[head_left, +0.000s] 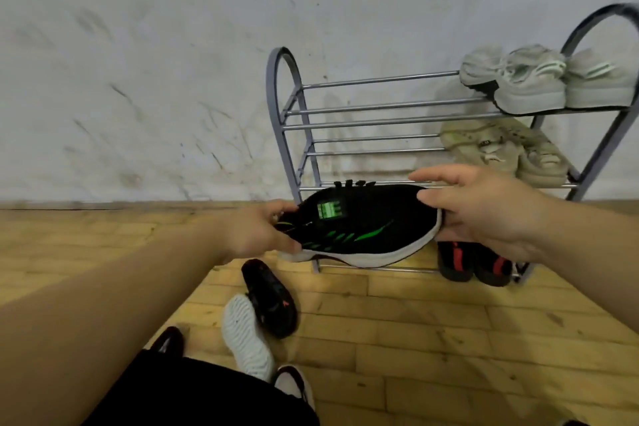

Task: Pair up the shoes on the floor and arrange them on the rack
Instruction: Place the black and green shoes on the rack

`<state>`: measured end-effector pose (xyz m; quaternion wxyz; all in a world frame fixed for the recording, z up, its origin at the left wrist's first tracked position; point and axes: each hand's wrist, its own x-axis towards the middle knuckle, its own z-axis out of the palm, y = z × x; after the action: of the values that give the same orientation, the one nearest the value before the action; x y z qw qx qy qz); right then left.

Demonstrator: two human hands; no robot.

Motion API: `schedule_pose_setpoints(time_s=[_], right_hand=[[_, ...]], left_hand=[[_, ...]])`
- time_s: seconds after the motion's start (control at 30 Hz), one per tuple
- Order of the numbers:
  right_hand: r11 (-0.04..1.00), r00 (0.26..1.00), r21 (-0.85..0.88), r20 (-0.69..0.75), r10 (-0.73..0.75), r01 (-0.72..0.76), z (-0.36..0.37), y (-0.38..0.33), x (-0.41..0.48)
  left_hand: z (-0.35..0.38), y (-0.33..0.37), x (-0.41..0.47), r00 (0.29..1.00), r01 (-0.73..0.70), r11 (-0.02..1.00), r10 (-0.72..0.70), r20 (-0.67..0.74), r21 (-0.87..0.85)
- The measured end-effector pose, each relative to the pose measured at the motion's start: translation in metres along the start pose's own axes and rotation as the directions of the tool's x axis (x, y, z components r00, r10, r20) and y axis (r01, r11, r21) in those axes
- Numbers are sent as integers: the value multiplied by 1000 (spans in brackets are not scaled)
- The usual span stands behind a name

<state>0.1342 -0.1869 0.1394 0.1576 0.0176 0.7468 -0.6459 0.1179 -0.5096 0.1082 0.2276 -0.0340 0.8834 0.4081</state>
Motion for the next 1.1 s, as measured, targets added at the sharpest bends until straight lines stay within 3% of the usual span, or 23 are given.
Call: schedule_pose_setpoints(time_s=[0.17, 0.33, 0.83, 1.1], right_hand=[[996, 999, 94, 46, -6, 2, 30, 5, -11], [992, 997, 122, 66, -40, 32, 51, 3, -14], [996, 1000, 95, 5, -3, 2, 90, 11, 16], [995, 998, 91, -50, 44, -39, 80, -2, 35]], left_hand=[[-25, -24, -41, 982, -26, 998, 36, -187, 58], [-32, -41, -56, 968, -56, 996, 70, -240, 65], [-43, -72, -42, 987, 51, 997, -43, -155, 51], [-42, -62, -15, 984, -14, 999, 22, -176, 46]])
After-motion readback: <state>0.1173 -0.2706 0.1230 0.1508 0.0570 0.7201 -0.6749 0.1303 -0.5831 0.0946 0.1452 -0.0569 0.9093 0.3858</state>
